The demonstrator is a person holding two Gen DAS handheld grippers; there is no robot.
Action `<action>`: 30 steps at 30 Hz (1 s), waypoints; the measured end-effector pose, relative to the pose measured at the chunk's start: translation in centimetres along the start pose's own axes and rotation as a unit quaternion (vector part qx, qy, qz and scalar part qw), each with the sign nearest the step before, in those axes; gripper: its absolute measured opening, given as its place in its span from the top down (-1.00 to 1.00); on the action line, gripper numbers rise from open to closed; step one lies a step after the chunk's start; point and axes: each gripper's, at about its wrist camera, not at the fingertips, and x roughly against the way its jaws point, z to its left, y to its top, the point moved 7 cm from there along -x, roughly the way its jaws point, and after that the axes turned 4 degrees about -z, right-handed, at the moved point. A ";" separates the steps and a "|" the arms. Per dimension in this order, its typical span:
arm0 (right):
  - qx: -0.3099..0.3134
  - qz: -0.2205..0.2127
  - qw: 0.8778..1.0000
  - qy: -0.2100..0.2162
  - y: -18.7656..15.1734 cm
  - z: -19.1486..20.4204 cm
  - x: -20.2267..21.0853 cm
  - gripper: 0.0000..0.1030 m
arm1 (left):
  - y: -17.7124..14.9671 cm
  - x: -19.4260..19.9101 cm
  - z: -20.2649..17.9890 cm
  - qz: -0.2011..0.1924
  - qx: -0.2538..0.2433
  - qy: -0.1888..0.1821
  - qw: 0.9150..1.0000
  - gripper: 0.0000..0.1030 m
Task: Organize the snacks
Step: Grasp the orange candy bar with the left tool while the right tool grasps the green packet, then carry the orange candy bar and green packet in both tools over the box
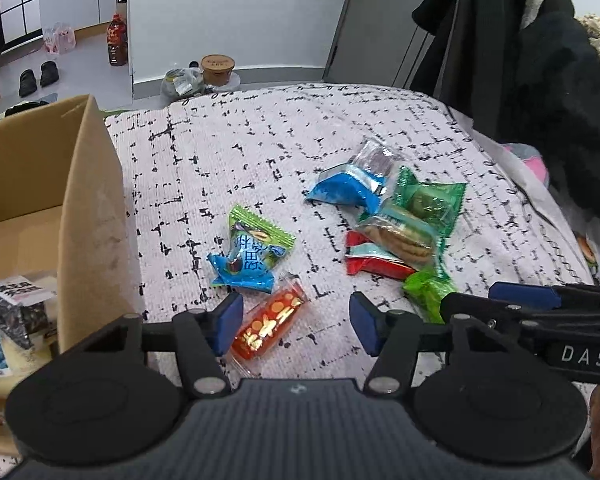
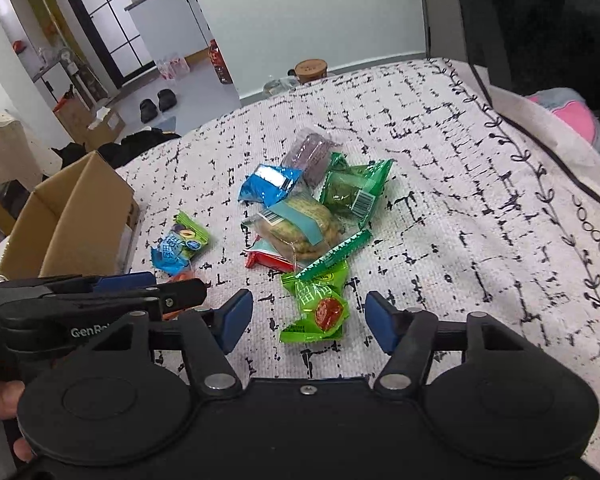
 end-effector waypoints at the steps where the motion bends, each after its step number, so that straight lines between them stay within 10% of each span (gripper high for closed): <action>1: 0.001 0.003 1.000 -0.001 -0.1 0.1 -0.3 -0.15 | -0.1 -0.3 0.1 0.002 -0.001 0.002 1.000 -0.11; 8: 0.004 0.022 1.000 -0.013 -0.8 -0.1 -1.8 0.38 | -1.0 -1.3 0.2 0.021 0.001 0.010 1.000 0.12; 16: 0.001 0.007 1.000 -0.011 -1.6 0.5 -1.0 0.44 | -1.5 -1.0 0.2 0.029 0.000 0.012 1.000 0.65; 30: -0.023 -0.047 0.999 0.008 -0.6 2.2 3.1 0.46 | -0.8 3.2 -0.3 0.009 -0.014 -0.010 1.000 0.68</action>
